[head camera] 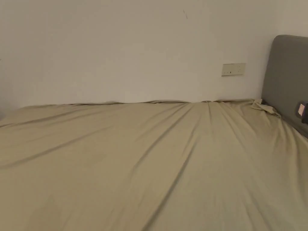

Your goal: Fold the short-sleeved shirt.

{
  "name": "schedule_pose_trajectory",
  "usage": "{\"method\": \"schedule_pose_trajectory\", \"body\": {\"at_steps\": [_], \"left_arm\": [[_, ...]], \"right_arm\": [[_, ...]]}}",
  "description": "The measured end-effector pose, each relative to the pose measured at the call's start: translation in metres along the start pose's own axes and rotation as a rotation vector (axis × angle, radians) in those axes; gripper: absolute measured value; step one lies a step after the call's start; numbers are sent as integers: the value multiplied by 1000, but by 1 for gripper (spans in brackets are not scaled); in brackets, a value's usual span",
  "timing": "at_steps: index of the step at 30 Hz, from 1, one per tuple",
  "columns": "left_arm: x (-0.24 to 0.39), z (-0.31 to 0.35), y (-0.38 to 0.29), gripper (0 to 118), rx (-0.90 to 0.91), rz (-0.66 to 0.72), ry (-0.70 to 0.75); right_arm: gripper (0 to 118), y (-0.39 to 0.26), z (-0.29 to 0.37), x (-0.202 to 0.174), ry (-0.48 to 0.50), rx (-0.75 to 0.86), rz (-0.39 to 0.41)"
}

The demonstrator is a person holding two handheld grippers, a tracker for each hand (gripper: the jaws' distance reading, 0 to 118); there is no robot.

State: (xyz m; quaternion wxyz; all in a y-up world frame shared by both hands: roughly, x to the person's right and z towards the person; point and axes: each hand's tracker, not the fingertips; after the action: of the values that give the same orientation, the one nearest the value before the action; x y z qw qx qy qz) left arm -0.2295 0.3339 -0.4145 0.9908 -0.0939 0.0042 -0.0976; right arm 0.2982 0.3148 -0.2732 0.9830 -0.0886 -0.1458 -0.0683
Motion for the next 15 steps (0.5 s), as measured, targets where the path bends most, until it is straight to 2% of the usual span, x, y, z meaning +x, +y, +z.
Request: {"method": "schedule_pose_trajectory", "body": {"at_steps": [3, 6, 8, 10, 15], "left_arm": [[50, 25, 18, 0, 167, 22, 42], [86, 30, 17, 0, 244, -8, 113], [104, 29, 13, 0, 198, 10, 48], [113, 21, 6, 0, 147, 87, -52], [136, 14, -15, 0, 65, 93, -80]], "right_arm": [[2, 21, 1, -31, 21, 61, 50], [2, 23, -1, -56, 17, 78, 52], [2, 21, -7, -66, 30, 77, 50], [2, 17, -14, -75, 48, 66, 51], [2, 3, -22, -90, 63, 33, 97]]}}
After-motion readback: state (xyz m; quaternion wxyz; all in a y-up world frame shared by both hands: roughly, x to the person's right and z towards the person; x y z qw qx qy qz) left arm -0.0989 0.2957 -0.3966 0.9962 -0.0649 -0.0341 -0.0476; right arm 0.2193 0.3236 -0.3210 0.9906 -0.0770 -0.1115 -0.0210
